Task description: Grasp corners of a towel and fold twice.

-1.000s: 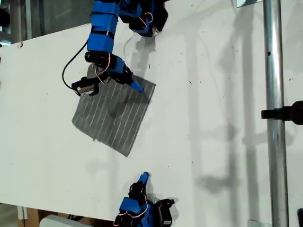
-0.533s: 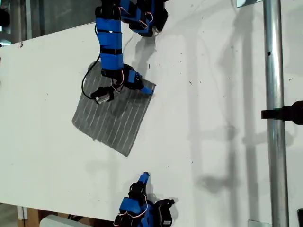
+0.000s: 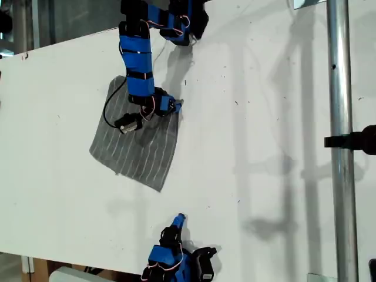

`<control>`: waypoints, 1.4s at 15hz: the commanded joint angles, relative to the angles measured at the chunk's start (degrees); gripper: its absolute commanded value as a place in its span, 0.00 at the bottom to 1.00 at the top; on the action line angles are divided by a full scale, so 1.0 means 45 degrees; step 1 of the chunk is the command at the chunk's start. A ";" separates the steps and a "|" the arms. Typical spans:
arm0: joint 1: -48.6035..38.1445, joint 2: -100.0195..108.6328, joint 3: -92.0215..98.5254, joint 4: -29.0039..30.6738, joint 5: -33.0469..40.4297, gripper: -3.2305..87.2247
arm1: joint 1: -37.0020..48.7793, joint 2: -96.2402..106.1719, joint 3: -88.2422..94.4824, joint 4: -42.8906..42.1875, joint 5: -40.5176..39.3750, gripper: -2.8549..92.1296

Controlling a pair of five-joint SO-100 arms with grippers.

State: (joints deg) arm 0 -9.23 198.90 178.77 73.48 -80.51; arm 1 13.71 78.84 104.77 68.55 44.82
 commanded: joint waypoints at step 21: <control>-0.4551 -2.1406 -2.0957 0.2051 1.0859 0.41 | -0.1543 0.3281 0.1797 -0.1289 0.1719 0.03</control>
State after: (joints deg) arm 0 -28.56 102.74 87.98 82.44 -33.49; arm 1 7.47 88.86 112.50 63.11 51.94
